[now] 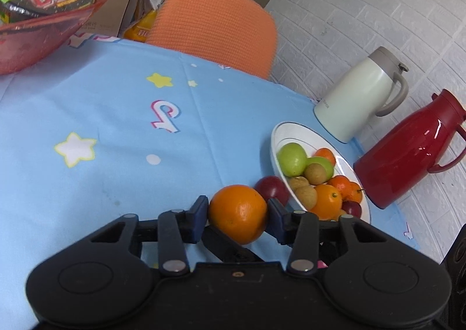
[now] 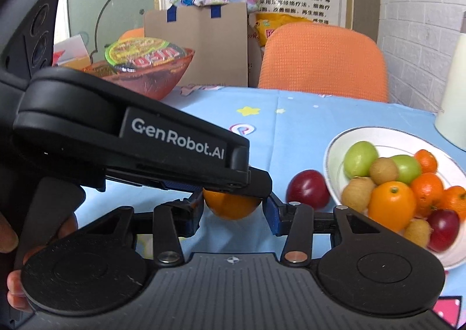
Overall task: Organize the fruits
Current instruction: 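Carry the orange onto the white plate and open both tools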
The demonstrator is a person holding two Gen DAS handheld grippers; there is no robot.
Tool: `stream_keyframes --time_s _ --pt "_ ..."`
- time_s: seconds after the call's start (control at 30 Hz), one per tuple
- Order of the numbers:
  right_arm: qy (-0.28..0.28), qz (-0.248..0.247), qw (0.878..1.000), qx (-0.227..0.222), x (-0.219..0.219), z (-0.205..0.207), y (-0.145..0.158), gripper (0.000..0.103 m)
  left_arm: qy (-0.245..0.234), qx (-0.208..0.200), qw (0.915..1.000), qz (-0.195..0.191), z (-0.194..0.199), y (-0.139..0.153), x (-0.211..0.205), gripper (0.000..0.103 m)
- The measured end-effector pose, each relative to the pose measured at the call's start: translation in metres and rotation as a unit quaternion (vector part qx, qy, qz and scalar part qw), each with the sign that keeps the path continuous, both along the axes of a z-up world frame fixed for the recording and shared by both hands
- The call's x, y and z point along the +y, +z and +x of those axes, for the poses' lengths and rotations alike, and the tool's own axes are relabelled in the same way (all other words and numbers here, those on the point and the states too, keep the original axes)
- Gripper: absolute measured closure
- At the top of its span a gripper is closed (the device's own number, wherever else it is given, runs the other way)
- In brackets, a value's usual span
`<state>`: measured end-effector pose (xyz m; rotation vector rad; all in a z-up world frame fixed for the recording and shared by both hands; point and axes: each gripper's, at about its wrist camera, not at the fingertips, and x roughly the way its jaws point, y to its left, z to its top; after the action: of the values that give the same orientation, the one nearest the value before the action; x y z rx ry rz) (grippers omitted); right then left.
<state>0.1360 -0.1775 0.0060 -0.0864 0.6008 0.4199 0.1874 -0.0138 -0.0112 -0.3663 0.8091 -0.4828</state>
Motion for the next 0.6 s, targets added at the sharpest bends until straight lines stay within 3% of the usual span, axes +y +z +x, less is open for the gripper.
stream_keyframes --time_s 0.6 --pt "-0.073 0.034 0.995 -0.063 -0.082 -0.043 0.022 0.027 -0.076 -0.053 0.9956 0.012 -0.038 0.037 -0.091 0.062"
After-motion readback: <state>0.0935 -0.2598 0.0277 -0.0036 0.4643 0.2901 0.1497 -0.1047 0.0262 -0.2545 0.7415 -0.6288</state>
